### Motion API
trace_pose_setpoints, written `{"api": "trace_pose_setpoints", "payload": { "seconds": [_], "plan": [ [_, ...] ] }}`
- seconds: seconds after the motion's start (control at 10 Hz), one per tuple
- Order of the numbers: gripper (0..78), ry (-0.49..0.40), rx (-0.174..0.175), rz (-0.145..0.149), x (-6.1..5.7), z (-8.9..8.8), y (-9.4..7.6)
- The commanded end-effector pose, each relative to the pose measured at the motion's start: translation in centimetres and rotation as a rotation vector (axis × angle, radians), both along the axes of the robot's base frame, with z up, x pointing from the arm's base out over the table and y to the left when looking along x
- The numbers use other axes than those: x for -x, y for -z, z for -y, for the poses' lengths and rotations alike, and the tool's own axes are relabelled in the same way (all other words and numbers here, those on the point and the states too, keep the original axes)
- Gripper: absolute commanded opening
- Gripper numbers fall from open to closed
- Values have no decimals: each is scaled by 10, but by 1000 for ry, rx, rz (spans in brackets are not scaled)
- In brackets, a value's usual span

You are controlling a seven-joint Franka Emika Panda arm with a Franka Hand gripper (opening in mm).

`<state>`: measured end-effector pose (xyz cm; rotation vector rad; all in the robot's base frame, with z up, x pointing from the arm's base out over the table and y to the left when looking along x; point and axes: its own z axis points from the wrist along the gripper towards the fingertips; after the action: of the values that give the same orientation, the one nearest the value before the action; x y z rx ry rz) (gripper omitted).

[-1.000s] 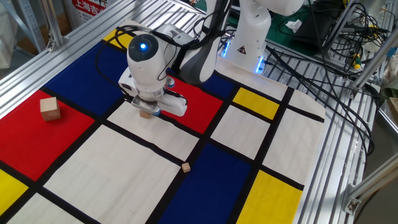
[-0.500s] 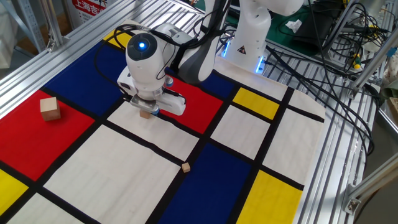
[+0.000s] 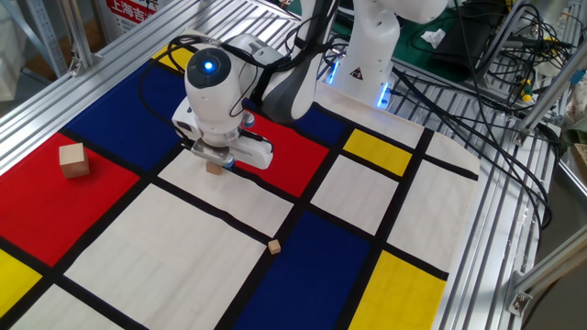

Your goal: Approach and touch the side of the small block

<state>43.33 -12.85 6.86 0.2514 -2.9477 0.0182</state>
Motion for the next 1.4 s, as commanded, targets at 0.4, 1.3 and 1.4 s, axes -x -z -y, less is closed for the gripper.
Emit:
{"api": "trace_pose_setpoints", "payload": {
  "seconds": [0.4,1.3,1.4],
  "plan": [
    [0,-7,3,4,-2,3,-2],
    [0,-10,-11,38,-8,6,2],
    [0,-14,-11,37,-10,8,1]
  ]
}}
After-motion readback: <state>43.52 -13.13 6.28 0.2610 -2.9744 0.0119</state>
